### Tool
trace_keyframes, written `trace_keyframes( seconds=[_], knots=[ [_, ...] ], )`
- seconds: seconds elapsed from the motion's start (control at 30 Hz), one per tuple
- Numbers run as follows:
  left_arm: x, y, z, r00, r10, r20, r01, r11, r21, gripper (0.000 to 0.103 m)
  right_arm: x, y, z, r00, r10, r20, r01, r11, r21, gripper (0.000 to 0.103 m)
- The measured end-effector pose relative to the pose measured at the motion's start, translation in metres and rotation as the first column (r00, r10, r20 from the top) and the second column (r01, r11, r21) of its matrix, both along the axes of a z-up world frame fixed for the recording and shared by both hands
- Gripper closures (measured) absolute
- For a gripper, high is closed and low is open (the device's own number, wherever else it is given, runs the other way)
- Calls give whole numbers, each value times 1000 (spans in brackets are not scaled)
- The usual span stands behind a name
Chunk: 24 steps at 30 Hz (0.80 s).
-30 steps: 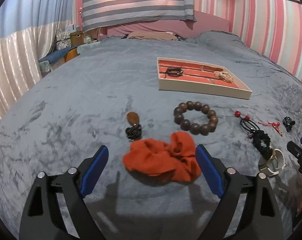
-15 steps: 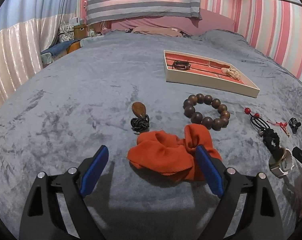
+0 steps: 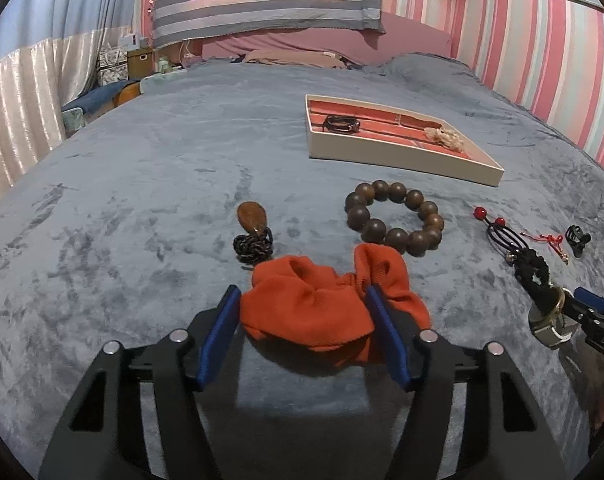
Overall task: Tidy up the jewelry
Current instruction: 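Grasp the orange scrunchie with left tool while right tool grasps the white watch, then carry orange scrunchie and white watch into the tray with both tools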
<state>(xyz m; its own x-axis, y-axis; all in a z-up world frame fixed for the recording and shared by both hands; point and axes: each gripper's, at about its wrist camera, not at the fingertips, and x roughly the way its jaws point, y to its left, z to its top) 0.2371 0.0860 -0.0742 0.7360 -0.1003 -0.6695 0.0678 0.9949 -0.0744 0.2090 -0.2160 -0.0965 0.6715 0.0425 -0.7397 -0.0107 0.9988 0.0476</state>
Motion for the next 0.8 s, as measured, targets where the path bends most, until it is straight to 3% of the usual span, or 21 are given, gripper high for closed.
trace_keyframes(
  seconds=[0.33, 0.63, 0.8],
  knots=[
    [3, -2, -3, 999, -28, -15, 28, 999, -17, 61, 6, 5, -6, 999, 33, -36, -33, 999, 5, 72],
    [3, -2, -5, 999, -37, -18, 36, 999, -22, 70, 7, 4, -8, 998, 37, -45, -36, 999, 21, 74],
    [2, -4, -7, 999, -46, -15, 46, 999, -19, 74, 9, 6, -9, 997, 56, -51, -55, 998, 23, 85]
  ],
)
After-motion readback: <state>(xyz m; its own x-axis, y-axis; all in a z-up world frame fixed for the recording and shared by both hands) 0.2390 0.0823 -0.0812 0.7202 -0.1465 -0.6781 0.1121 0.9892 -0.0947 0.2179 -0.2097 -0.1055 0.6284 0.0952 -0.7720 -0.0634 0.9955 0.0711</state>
